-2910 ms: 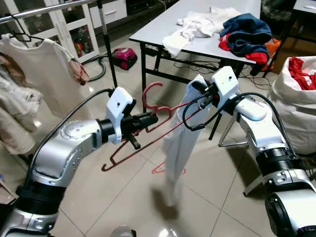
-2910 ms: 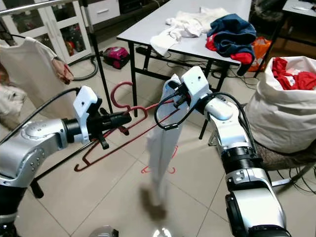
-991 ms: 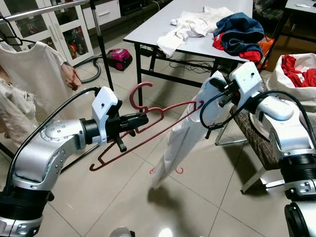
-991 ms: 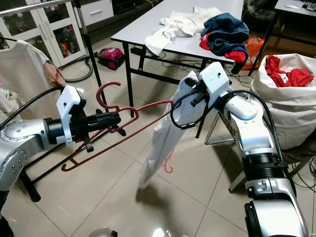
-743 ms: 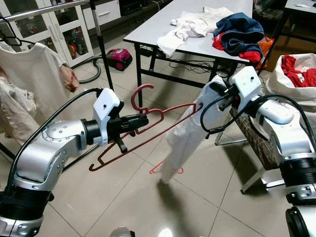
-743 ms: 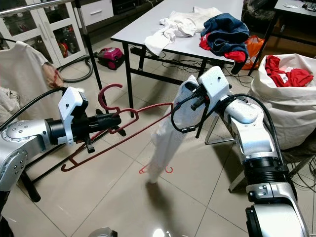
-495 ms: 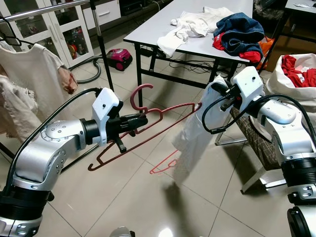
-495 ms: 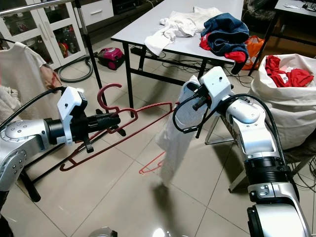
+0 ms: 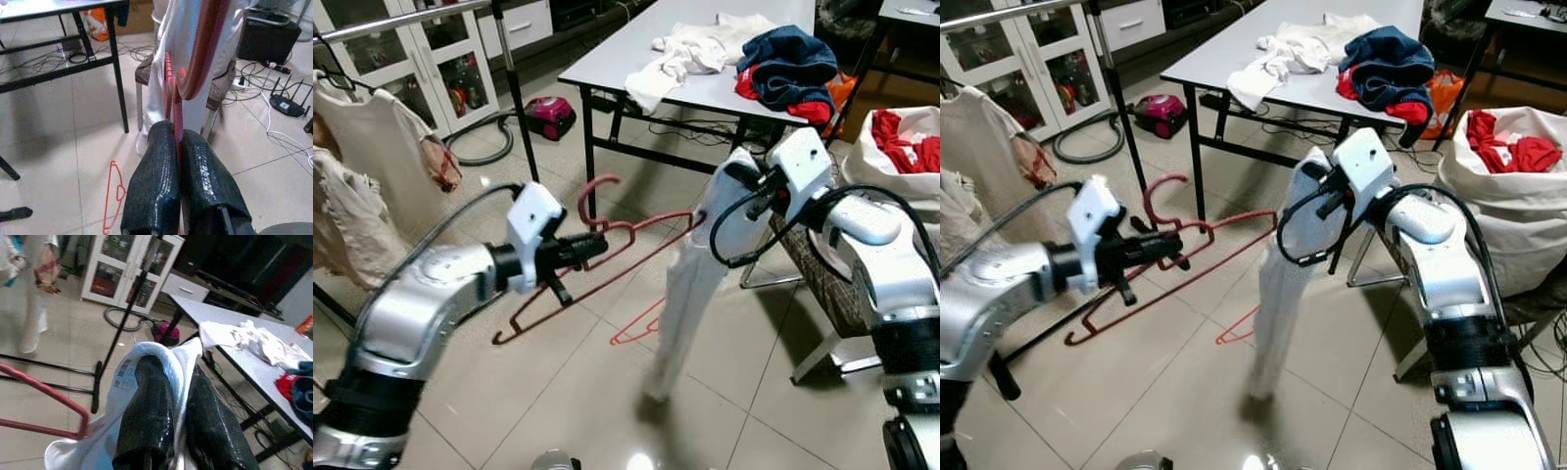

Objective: Hang hanger

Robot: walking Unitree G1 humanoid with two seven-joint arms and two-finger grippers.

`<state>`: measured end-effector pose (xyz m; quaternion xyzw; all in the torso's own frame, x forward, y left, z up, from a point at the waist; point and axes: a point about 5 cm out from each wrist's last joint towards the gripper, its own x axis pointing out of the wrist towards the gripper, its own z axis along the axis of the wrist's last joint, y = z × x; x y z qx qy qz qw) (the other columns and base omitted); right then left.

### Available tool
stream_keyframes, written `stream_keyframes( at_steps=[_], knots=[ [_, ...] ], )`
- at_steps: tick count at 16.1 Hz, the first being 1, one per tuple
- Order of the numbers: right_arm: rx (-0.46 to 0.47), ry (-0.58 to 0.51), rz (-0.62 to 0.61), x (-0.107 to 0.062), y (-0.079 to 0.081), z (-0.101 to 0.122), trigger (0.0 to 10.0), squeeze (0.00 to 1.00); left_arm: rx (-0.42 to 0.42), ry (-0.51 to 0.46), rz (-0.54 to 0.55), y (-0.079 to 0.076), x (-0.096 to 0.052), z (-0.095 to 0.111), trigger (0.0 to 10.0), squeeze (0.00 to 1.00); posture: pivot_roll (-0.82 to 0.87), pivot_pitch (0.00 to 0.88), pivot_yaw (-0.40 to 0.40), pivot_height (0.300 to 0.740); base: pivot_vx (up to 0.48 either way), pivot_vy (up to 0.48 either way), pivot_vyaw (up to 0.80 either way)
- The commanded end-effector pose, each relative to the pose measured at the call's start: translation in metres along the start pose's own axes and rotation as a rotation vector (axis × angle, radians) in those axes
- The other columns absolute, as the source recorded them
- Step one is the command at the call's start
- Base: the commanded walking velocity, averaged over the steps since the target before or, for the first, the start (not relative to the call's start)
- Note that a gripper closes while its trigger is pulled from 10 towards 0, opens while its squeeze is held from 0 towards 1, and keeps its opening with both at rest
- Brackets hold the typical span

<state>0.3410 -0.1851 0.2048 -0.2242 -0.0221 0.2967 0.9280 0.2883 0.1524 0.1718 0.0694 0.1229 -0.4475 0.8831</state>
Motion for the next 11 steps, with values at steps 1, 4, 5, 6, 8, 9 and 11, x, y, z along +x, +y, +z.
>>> stream_keyframes(
  at_steps=[1, 4, 5, 6, 8, 9, 11],
  knots=[
    [-0.006, -0.020, 0.028, 0.000, 0.003, 0.007, 10.0, 0.00, -0.003, 0.017, 0.038, 0.003, 0.004, 0.001, 10.0, 0.00, -0.03, 0.000, 0.020, 0.740, 0.000, 0.000, 0.00],
    [0.014, -0.025, 0.072, -0.001, 0.014, 0.008, 10.0, 0.00, -0.028, -0.007, 0.056, -0.002, 0.014, 0.004, 10.0, 0.00, -0.03, 0.000, 0.021, 0.740, 0.000, 0.000, 0.00],
    [0.017, -0.025, 0.087, -0.001, 0.016, 0.008, 10.0, 0.00, -0.034, -0.013, 0.062, -0.002, 0.016, 0.004, 10.0, 0.00, -0.03, 0.000, 0.021, 0.740, 0.000, 0.000, 0.00],
    [0.017, -0.024, 0.093, -0.001, 0.018, 0.008, 10.0, 0.00, -0.037, -0.017, 0.066, -0.002, 0.018, 0.005, 10.0, 0.00, -0.03, 0.000, 0.021, 0.740, 0.000, 0.000, 0.00],
    [0.028, -0.020, 0.123, -0.002, 0.022, 0.007, 10.0, 0.00, -0.037, -0.091, 0.082, -0.002, 0.020, 0.015, 10.0, 0.00, -0.03, 0.000, 0.022, 0.740, 0.000, 0.000, 0.00],
    [0.029, -0.016, 0.139, -0.003, 0.024, 0.006, 10.0, 0.00, -0.033, -0.128, 0.085, -0.001, 0.020, 0.020, 10.0, 0.00, -0.03, 0.000, 0.022, 0.740, 0.000, 0.000, 0.00],
    [-0.035, 0.031, 0.151, -0.007, 0.024, -0.005, 10.0, 0.00, -0.020, -0.190, 0.058, -0.003, 0.015, 0.028, 10.0, 0.00, -0.03, 0.000, 0.022, 0.740, 0.000, 0.000, 0.00]
  ],
)
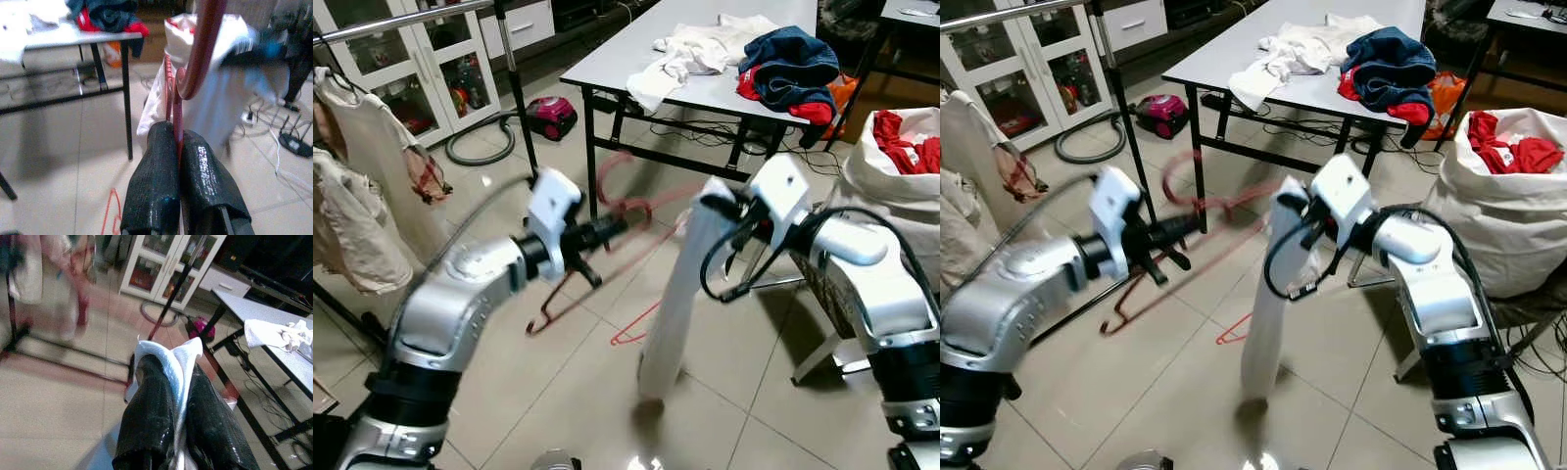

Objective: Hang hanger

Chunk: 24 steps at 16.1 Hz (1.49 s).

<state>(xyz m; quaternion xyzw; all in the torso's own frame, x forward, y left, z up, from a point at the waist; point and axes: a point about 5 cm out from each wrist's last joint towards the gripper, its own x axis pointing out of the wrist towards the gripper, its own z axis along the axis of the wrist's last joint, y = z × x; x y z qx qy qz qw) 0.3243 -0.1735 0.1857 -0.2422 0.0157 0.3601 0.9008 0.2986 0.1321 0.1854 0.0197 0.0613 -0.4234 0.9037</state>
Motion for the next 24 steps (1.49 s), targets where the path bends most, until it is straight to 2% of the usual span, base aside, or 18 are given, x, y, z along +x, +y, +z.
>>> stream_keyframes(
  at_steps=[1, 4, 6, 9, 12, 16, 19, 24],
  knots=[
    [-0.066, 0.036, -0.025, -0.006, -0.010, -0.004, 10.0, 0.00, 0.033, -0.035, -0.025, 0.000, -0.006, 0.009, 10.0, 0.00, -0.03, 0.000, 0.022, 0.740, 0.000, 0.000, 0.00],
    [-0.095, 0.091, -0.061, -0.019, -0.032, -0.009, 10.0, 0.00, 0.055, -0.098, -0.134, -0.008, -0.018, 0.019, 10.0, 0.00, -0.03, 0.000, 0.021, 0.740, 0.000, 0.000, 0.00],
    [-0.103, 0.105, -0.078, -0.022, -0.040, -0.010, 10.0, 0.00, 0.050, -0.114, -0.176, -0.011, -0.021, 0.022, 10.0, 0.00, -0.03, 0.000, 0.021, 0.740, 0.000, 0.000, 0.00],
    [-0.109, 0.105, -0.133, -0.025, -0.055, -0.005, 10.0, 0.00, 0.061, -0.090, -0.198, -0.013, -0.024, 0.020, 10.0, 0.00, -0.02, 0.000, 0.019, 0.740, 0.000, 0.000, 0.00],
    [-0.105, 0.100, -0.139, -0.025, -0.059, -0.004, 10.0, 0.00, 0.073, -0.060, -0.176, -0.009, -0.027, 0.015, 10.0, 0.00, -0.02, 0.000, 0.014, 0.740, 0.000, 0.000, 0.00],
    [-0.032, 0.056, -0.155, -0.026, -0.062, -0.003, 10.0, 0.00, 0.071, 0.001, -0.139, 0.000, -0.040, 0.004, 10.0, 0.00, -0.01, 0.000, 0.013, 0.740, 0.000, 0.000, 0.00],
    [-0.021, 0.041, -0.163, -0.026, -0.063, -0.001, 10.0, 0.00, 0.083, 0.025, -0.131, 0.005, -0.045, 0.003, 10.0, 0.00, 0.00, 0.000, 0.018, 0.740, 0.000, 0.000, 0.00],
    [-0.013, 0.026, -0.168, -0.023, -0.063, 0.000, 10.0, 0.00, 0.086, 0.023, -0.153, 0.002, -0.042, 0.005, 10.0, 0.00, -0.01, 0.000, 0.019, 0.740, 0.000, 0.000, 0.00]
  ],
)
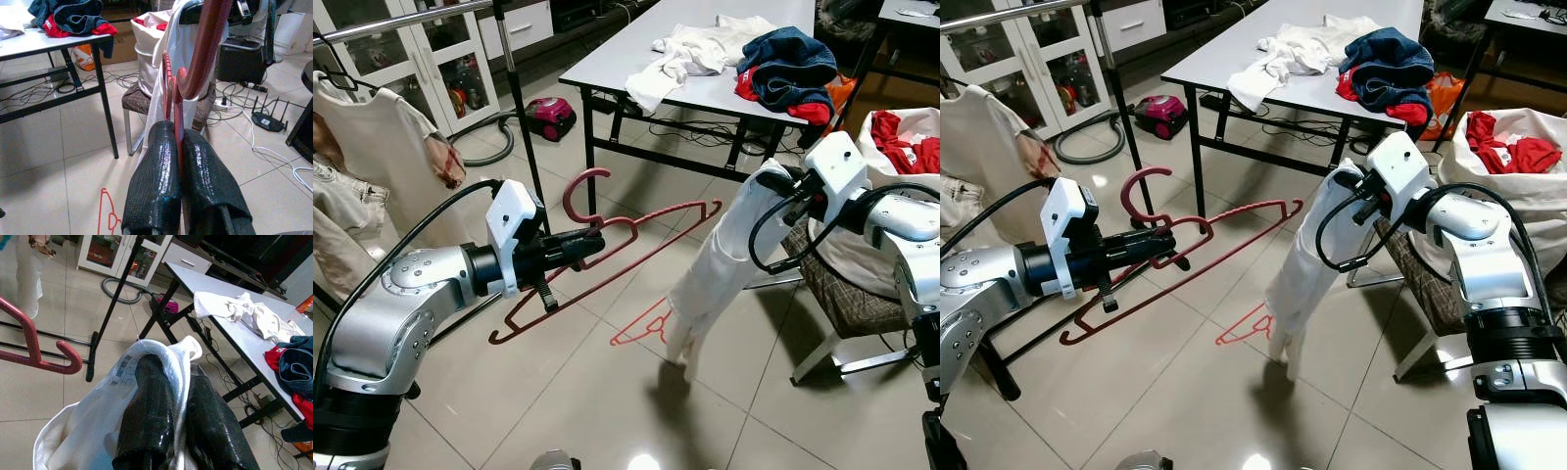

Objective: Hang hanger

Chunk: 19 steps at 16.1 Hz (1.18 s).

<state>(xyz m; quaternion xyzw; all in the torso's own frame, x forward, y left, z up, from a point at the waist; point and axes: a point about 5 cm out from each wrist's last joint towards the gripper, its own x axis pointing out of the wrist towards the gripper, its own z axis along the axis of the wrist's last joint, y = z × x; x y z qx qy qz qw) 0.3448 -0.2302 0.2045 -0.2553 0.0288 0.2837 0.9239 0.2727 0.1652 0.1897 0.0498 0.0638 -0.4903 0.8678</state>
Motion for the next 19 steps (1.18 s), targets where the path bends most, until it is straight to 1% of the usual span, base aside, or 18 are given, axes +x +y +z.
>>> stream_keyframes(
  at_steps=[1, 4, 5, 8, 10, 11, 13, 14, 15, 16, 17, 18, 19],
  knots=[
    [-0.009, -0.047, -0.017, 0.003, -0.004, 0.012, 10.0, 0.00, 0.023, -0.006, -0.009, 0.000, 0.001, 0.005, 10.0, 0.00, -0.01, 0.000, 0.019, 0.740, 0.000, 0.000, 0.00],
    [-0.006, -0.065, -0.006, 0.005, 0.002, 0.016, 10.0, 0.00, -0.010, -0.021, -0.055, -0.016, 0.010, 0.001, 10.0, 0.00, 0.00, 0.000, 0.015, 0.740, 0.000, 0.000, 0.00],
    [-0.006, -0.066, -0.007, 0.006, 0.002, 0.016, 10.0, 0.00, -0.015, -0.025, -0.061, -0.017, 0.010, 0.002, 10.0, 0.00, 0.00, 0.000, 0.015, 0.740, 0.000, 0.000, 0.00],
    [0.008, -0.058, -0.056, 0.013, 0.003, 0.012, 10.0, 0.00, -0.035, -0.028, -0.092, -0.029, 0.014, 0.001, 10.0, 0.00, 0.00, 0.000, 0.012, 0.740, 0.000, 0.000, 0.00],
    [0.021, -0.068, -0.069, 0.016, 0.005, 0.014, 10.0, 0.00, -0.035, -0.012, -0.061, -0.027, 0.015, -0.001, 10.0, 0.00, 0.01, 0.000, 0.012, 0.740, 0.000, 0.000, 0.00],
    [0.026, -0.072, -0.062, 0.017, 0.007, 0.015, 10.0, 0.00, -0.032, 0.007, -0.006, -0.020, 0.015, -0.003, 10.0, 0.00, 0.01, 0.000, 0.010, 0.740, 0.000, 0.000, 0.00],
    [0.048, -0.075, -0.047, 0.018, 0.011, 0.014, 10.0, 0.00, -0.019, 0.022, 0.058, -0.012, 0.014, -0.004, 10.0, 0.00, 0.01, 0.000, 0.009, 0.740, 0.000, 0.000, 0.00],
    [0.110, -0.085, -0.036, 0.021, 0.017, 0.012, 10.0, 0.00, -0.019, 0.007, 0.149, -0.002, 0.013, -0.003, 10.0, 0.00, 0.01, 0.000, 0.009, 0.740, 0.000, 0.000, 0.00],
    [0.191, -0.105, -0.030, 0.024, 0.022, 0.011, 10.0, 0.00, -0.048, -0.025, 0.247, 0.007, 0.013, -0.003, 10.0, 0.00, 0.02, 0.000, 0.005, 0.740, 0.000, 0.000, 0.00],
    [0.283, -0.137, -0.027, 0.027, 0.029, 0.010, 10.0, 0.00, -0.123, -0.113, 0.419, 0.019, 0.017, -0.004, 10.0, 0.00, 0.02, 0.000, 0.005, 0.740, 0.000, 0.000, 0.00],
    [0.270, -0.131, -0.032, 0.034, 0.040, 0.006, 10.0, 0.00, -0.240, -0.176, 0.608, 0.024, 0.022, -0.013, 10.0, 0.00, 0.03, 0.000, 0.007, 0.740, 0.000, 0.000, 0.62],
    [0.262, -0.126, -0.035, 0.036, 0.044, 0.005, 10.0, 0.00, -0.283, -0.187, 0.652, 0.024, 0.024, -0.018, 10.0, 0.00, 0.03, 0.000, 0.007, 0.740, 0.000, 0.000, 0.62],
    [0.324, -0.121, -0.088, 0.043, 0.056, -0.005, 10.0, 0.00, -0.346, -0.160, 0.785, 0.019, 0.028, -0.042, 10.0, 0.00, 0.02, 0.000, 0.008, 0.740, 0.000, 0.000, 0.46]
  ],
)
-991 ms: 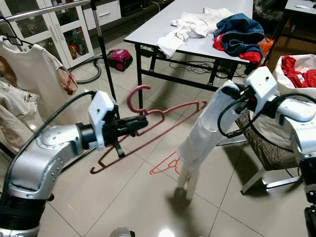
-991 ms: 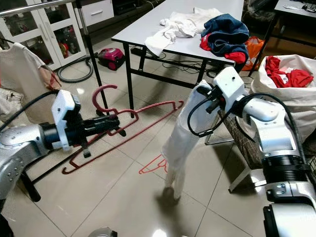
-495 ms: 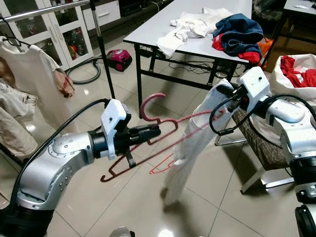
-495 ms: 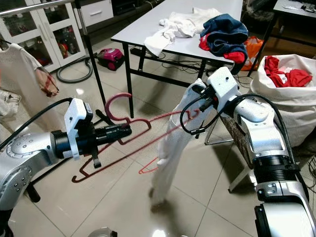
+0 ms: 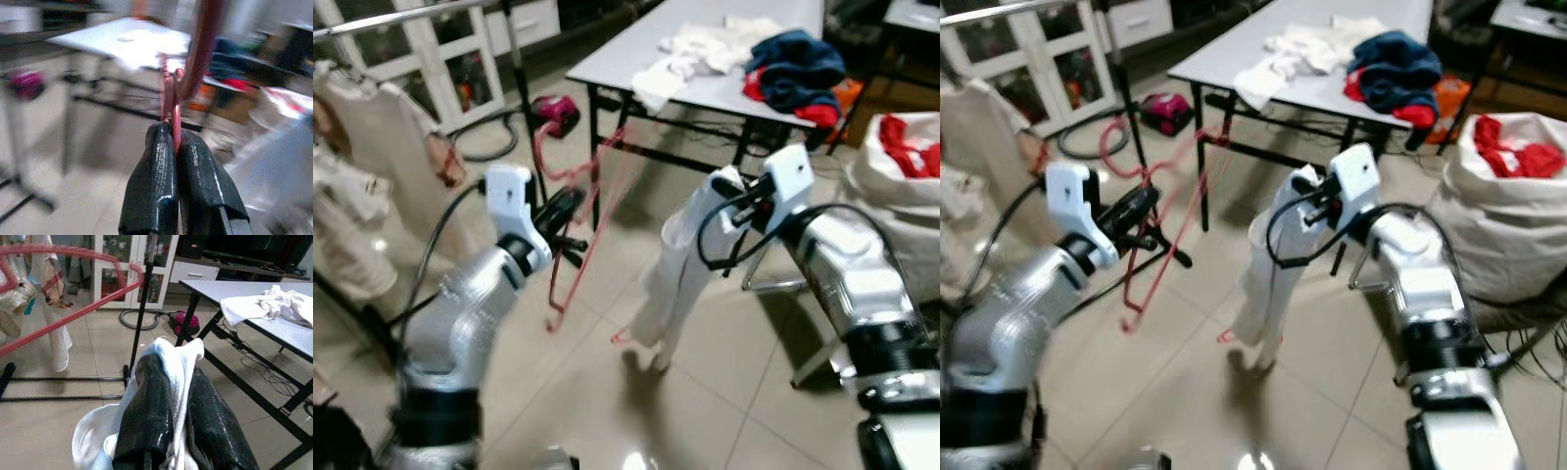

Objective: Hang hanger

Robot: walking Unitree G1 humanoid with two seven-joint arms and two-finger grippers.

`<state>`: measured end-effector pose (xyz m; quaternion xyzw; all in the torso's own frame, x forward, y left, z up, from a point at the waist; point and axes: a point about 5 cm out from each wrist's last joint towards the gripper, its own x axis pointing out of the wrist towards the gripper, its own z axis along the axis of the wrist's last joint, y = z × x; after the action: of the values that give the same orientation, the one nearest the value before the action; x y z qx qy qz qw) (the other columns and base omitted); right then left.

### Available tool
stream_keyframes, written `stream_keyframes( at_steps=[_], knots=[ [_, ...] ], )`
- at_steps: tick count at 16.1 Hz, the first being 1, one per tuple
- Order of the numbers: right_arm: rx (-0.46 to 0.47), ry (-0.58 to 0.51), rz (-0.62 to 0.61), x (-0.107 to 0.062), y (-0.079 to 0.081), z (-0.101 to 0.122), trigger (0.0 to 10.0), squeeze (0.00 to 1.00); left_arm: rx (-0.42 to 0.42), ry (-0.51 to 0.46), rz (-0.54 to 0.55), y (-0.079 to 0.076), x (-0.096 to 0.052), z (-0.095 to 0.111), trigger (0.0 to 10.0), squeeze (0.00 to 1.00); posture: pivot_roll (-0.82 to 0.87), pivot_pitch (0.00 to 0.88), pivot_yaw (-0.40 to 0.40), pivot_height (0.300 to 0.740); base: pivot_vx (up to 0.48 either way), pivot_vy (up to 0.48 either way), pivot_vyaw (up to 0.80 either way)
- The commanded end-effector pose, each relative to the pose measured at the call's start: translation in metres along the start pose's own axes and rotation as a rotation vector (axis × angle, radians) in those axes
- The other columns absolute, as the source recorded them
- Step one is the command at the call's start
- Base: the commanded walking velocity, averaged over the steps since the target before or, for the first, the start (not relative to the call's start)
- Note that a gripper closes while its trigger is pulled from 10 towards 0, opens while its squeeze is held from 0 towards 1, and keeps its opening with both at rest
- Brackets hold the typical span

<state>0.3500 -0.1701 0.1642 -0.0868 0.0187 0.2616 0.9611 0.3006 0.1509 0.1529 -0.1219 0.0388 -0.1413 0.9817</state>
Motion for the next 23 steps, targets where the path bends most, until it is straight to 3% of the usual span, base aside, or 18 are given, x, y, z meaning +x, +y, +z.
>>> stream_keyframes(
  at_steps=[1, 3, 5, 7, 11, 14, 16, 17, 19, 23],
  knots=[
    [0.031, -0.018, -0.063, 0.002, 0.003, -0.007, 10.0, 0.00, 0.018, 0.048, 0.142, 0.011, -0.005, -0.022, 10.0, 0.00, 0.02, 0.000, 0.008, 0.740, 0.000, 0.000, 0.46],
    [0.122, 0.017, -0.125, -0.001, 0.012, -0.032, 10.0, 0.00, 0.038, 0.108, 0.296, 0.017, -0.012, -0.050, 10.0, 0.00, 0.02, 0.000, 0.006, 0.740, 0.000, 0.000, 0.43],
    [0.150, 0.016, -0.144, -0.002, 0.011, -0.036, 10.0, 0.00, 0.073, 0.128, 0.343, 0.017, -0.013, -0.055, 10.0, 0.00, 0.02, 0.000, 0.007, 0.740, 0.000, 0.000, 0.21],
    [0.141, -0.010, -0.168, 0.001, 0.004, -0.031, 10.0, 0.00, 0.148, 0.101, 0.396, 0.017, -0.010, -0.052, 10.0, 0.00, 0.03, 0.000, 0.007, 0.740, 0.000, 0.000, 0.00],
    [0.142, -0.034, -0.181, 0.005, 0.000, -0.026, 10.0, 0.00, 0.138, 0.063, 0.444, 0.025, -0.014, -0.049, 10.0, 0.00, 0.07, 0.000, -0.010, 0.740, 0.000, 0.000, 0.00],
    [0.148, -0.029, -0.170, 0.009, 0.007, -0.031, 10.0, 0.00, 0.147, 0.071, 0.475, 0.028, -0.015, -0.050, 10.0, 0.00, 0.07, 0.000, -0.015, 0.740, 0.000, 0.000, 0.00],
    [0.165, -0.015, -0.154, 0.013, 0.016, -0.035, 10.0, 0.00, 0.084, 0.089, 0.536, 0.036, -0.015, -0.054, 10.0, 0.00, 0.07, 0.000, -0.017, 0.740, 0.000, -0.411, 0.00],
    [0.128, 0.015, -0.149, 0.015, 0.021, -0.039, 10.0, 0.00, 0.088, 0.086, 0.550, 0.039, -0.014, -0.053, 10.0, 0.00, 0.07, 0.000, -0.017, 0.740, 0.000, -0.480, 0.00],
    [0.131, 0.041, -0.164, 0.016, 0.022, -0.043, 10.0, 0.00, 0.153, 0.077, 0.549, 0.040, -0.014, -0.050, 10.0, 0.00, 0.07, 0.000, -0.015, 0.740, 0.000, -0.240, 0.00],
    [0.164, -0.023, -0.172, 0.015, 0.020, -0.039, 10.0, 0.00, 0.143, 0.094, 0.560, 0.041, -0.011, -0.053, 10.0, 0.00, 0.07, 0.000, -0.011, 0.740, 0.000, 0.000, 0.24]
  ],
)
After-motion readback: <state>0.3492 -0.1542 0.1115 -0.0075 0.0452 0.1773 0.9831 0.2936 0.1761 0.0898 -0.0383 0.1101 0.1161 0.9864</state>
